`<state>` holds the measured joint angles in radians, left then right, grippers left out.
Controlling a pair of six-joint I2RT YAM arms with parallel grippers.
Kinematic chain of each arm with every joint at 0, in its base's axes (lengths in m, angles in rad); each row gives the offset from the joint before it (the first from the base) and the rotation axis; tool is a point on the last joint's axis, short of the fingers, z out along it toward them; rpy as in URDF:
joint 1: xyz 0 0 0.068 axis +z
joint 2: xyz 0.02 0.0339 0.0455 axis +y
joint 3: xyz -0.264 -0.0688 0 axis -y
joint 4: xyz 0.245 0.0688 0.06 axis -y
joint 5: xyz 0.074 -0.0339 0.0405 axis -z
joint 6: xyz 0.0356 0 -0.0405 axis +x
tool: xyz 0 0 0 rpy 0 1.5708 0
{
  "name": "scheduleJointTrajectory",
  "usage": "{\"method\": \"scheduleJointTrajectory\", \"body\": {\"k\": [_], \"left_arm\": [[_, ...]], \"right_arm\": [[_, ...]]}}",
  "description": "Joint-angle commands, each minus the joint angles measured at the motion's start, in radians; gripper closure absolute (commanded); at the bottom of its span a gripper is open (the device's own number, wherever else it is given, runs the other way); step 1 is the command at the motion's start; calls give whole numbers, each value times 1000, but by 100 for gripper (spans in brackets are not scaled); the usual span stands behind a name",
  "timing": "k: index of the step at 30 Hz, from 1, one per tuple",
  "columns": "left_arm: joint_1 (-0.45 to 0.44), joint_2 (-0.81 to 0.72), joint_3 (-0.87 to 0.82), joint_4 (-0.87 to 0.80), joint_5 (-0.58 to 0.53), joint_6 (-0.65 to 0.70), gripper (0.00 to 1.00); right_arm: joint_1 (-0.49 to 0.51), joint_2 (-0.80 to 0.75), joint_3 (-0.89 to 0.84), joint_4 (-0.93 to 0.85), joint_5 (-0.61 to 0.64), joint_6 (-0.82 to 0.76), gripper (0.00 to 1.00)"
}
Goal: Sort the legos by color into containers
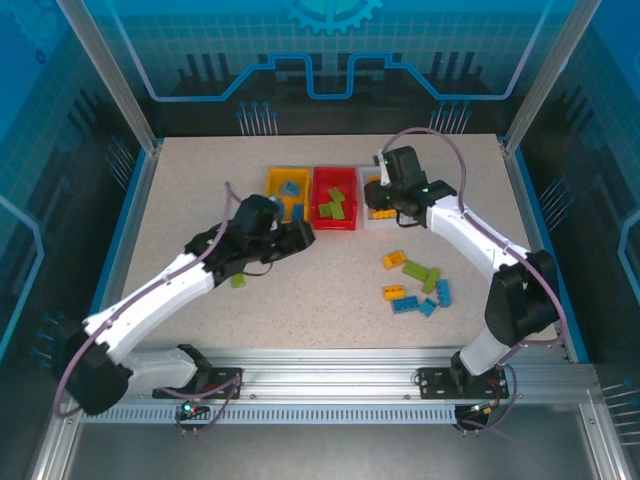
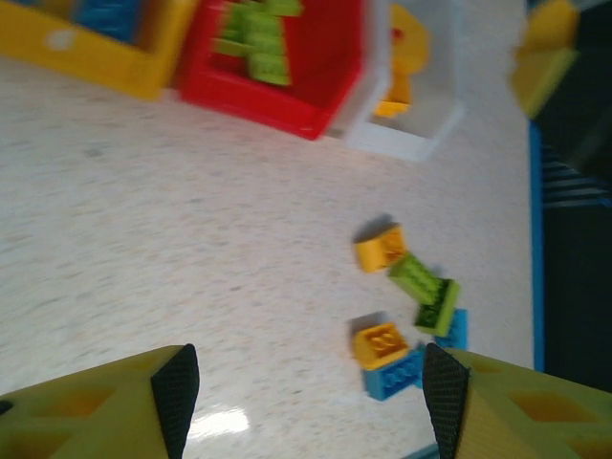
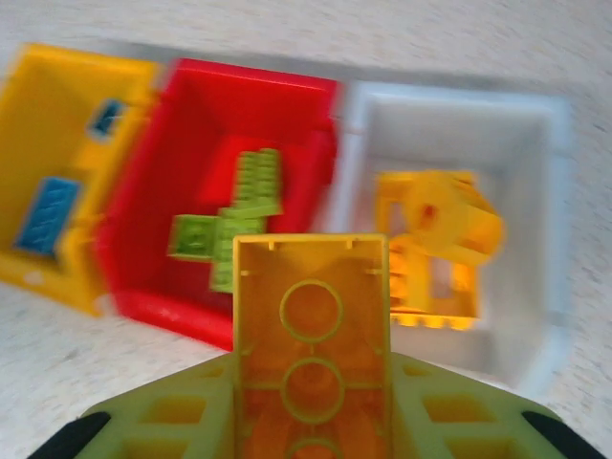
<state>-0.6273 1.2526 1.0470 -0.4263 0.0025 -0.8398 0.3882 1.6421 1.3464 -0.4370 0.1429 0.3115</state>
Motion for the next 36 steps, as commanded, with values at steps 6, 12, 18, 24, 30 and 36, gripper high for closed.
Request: {"method": "scheduleJointTrajectory", "body": {"k": [6,12,18,24,30,36], "left_arm": [[-51,248,196,145,51,49,34],[-60,367,310,143,54,65,34],[-59,391,335,138,58,68,34],[-60,358,333,96,39,77,34],[-61,295,294,20,-17,65,35],[-60,214,247,-76,-71,68,35]], "right_arm": [[-109,317,323,-206,-26,73,65],[-114,474,490,-248,-40,63,64],[-117,554,567,-275,-40,66,52],[-114,480,548,-260,-42,63,42],[-94,293,444,-218,-7,63,43],[-65,50,279,-154,37,49,44]]}}
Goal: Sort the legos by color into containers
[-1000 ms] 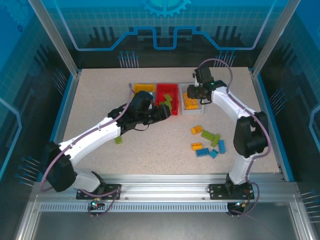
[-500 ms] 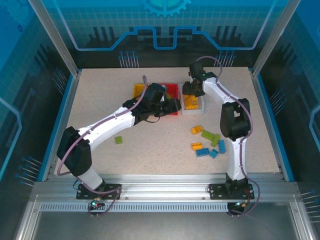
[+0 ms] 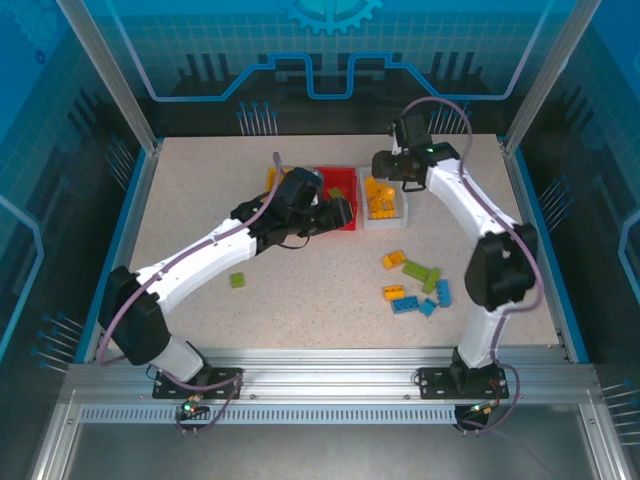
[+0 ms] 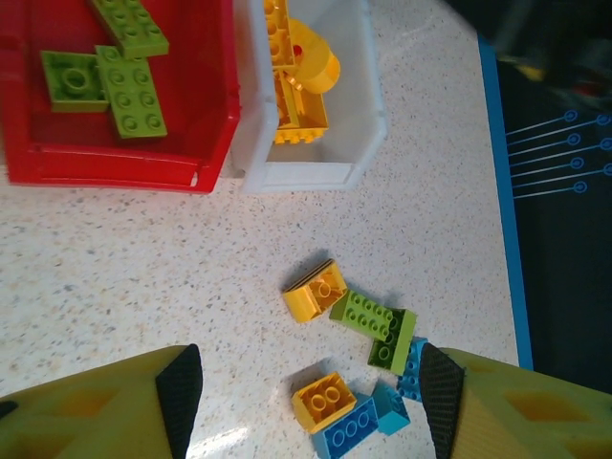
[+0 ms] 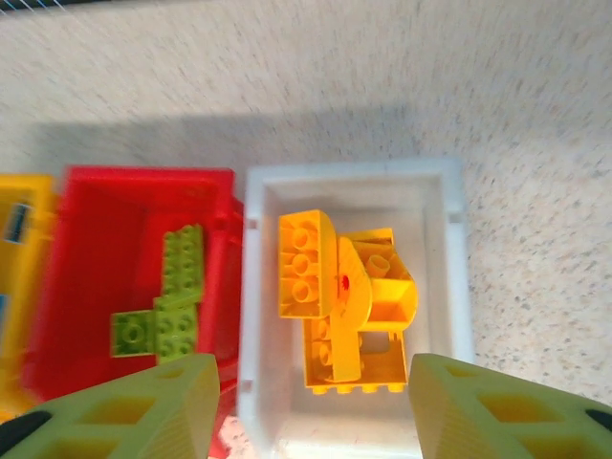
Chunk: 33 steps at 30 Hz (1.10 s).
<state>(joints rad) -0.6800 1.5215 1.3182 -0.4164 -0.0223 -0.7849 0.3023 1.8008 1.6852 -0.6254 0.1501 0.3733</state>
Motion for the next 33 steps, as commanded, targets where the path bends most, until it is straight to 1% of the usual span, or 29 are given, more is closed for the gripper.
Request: {"method": "scheduleJointTrajectory", "body": {"k": [1,4,6,7,9,10,11,14,16,19,24,28,30,33], "left_arm": [[-7,-67,-27,-115,-55,15,35],[-5,-107,-42,-236,-122,22,35],[15,-134,-62,-343,-177,32,34],[32,-144,-79,-395,-197,41,33],[80,-164,-127,-468,-213,46,32],[104,-179,-159,-486,-211,51,31],[136,-199,-202,-497,-209,59,30],[230,-244,-313,-489,-187,101,25],[271,-243,-348,-480,-183,148,21],[309,-200,-380,-461,-204,210,17],[383,-104,-433,-381,-182,267,17],[415,-56,-462,-315,-170,280,21],[425,-33,-467,-301,-180,279,24],[441,-10,-482,-269,-161,278,31]], "right_arm": [[32,-158,-96,46,31,-17,44],[89,-279,-211,82,26,-34,43],[165,-366,-308,108,-9,-52,42],[202,-405,-362,137,-44,-62,41],[296,-490,-502,234,-171,-86,36],[349,-519,-553,269,-212,-96,33],[417,-547,-609,304,-220,-100,30],[597,-584,-726,388,-188,-81,24],[661,-576,-776,432,-178,-29,23],[708,-542,-834,492,-178,40,23],[748,-485,-817,509,-172,67,23],[752,-464,-812,504,-165,65,23],[752,-455,-779,500,-165,66,23],[751,-451,-776,498,-164,71,24]]}}
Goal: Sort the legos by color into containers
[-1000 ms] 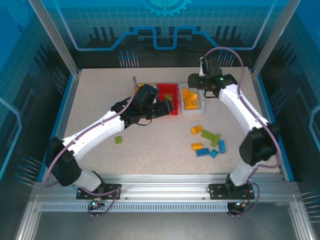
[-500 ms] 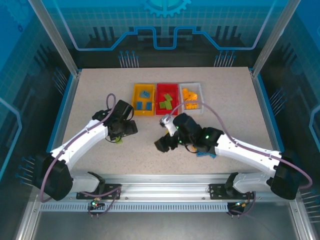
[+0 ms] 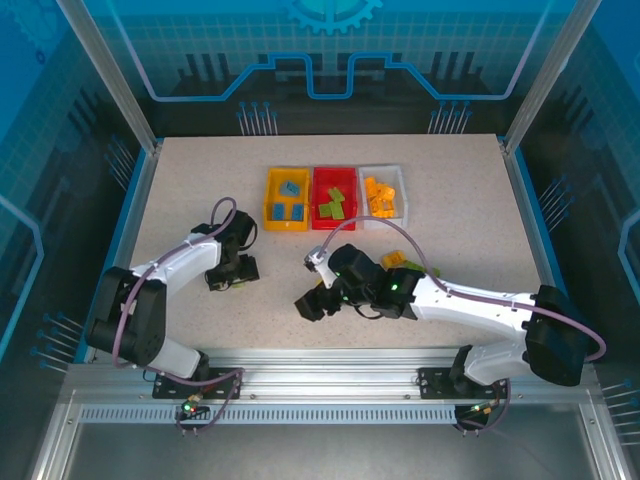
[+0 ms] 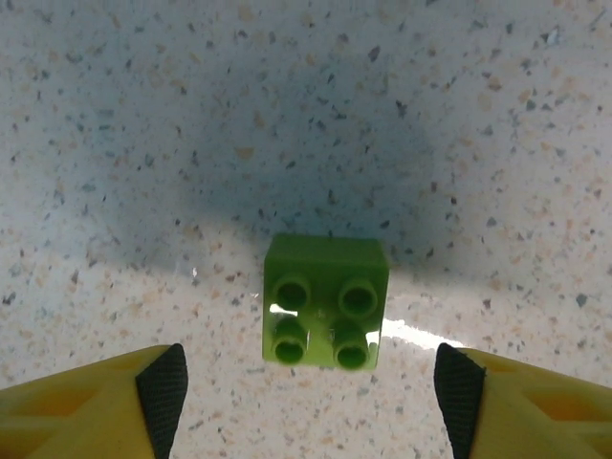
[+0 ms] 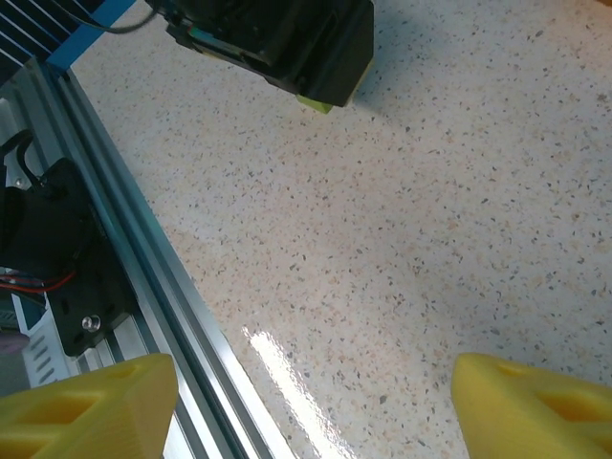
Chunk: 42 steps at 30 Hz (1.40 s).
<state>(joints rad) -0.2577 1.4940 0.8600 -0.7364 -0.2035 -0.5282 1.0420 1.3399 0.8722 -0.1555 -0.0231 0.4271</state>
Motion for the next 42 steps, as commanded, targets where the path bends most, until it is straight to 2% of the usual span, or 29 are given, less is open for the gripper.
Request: {"method": "scheduleJointTrajectory", "body": {"k": [1,8,15,19,23,28,33,42], "left_arm": [[20,22,-30,62,27,20,33],[21,66,-44,105,47,9,52],[18,30,-54,125,69,1,72],[-20,-19,-10,100,81,-18,74],[-129,-24,150,36,72,-38,74],[-228,64,397,20,82,-41,74],[-262,239,661,44,140,-6,73],[-268,651,1143,40,162,55,73]], "right_arm": [[12,11,37,28,11,18,24],[11,18,37,25,14,30,24],[7,2,32,21,43,34,26],[-33,-63,17,9,87,51,28],[-168,-206,-39,19,149,116,29],[-352,-328,-91,99,205,174,29],[-513,-298,-48,87,173,216,29],[-617,-175,15,118,78,218,29]]}}
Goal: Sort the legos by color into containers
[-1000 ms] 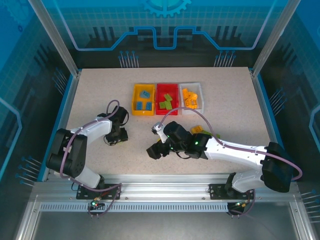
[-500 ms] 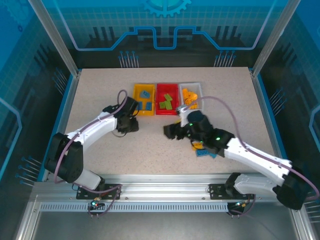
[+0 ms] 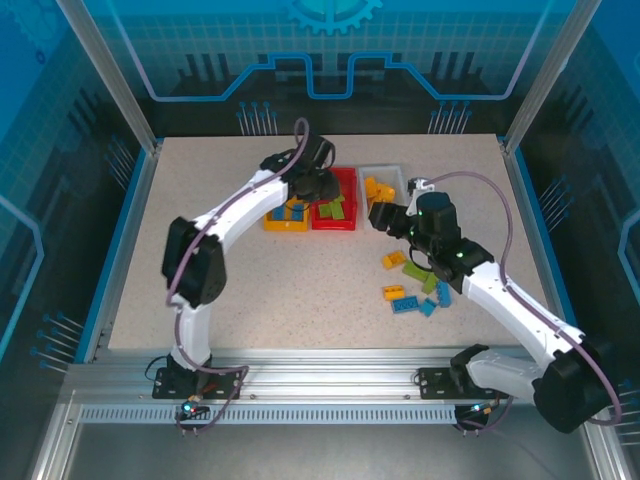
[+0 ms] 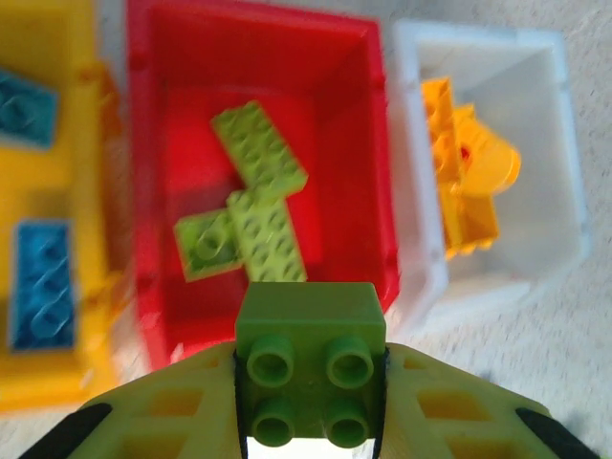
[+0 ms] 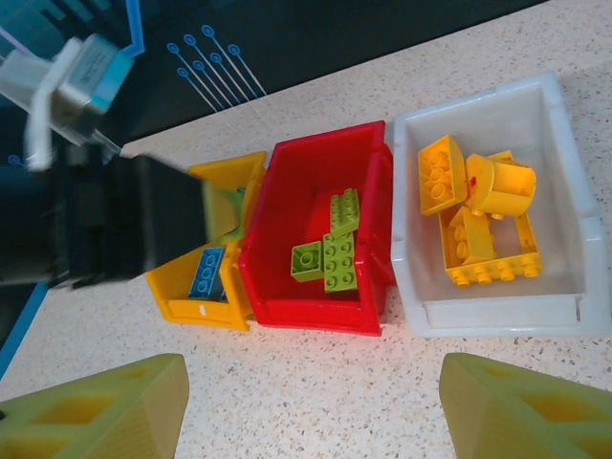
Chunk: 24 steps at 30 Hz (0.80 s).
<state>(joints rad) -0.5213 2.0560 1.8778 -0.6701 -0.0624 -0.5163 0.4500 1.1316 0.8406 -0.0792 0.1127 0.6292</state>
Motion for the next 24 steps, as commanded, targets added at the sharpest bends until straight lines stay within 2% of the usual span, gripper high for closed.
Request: {"method": "scheduleJointTrajectory", "body": {"k": [1,4,7,17,22,24], "left_arm": [[-5,128,170,-36,11,50,73],[1,242,291,-46,-13,72,73],[10,319,359,-47,-29,74,73],[28,404,369,1,-37,76,68],[26,374,360,1,-24,58,48],[22,341,350,9,-18,55,45]], "right_arm": [[-37,52,67,54,-85,18,29],[-65,122,104,97,-203,7,28],[-73,196,167,88,-265,-14,28],[-80,293,232,117,-309,10,29],[-80,268,213,92,-300,-4,28],[-82,243,201,74,-283,-16,28]]}}
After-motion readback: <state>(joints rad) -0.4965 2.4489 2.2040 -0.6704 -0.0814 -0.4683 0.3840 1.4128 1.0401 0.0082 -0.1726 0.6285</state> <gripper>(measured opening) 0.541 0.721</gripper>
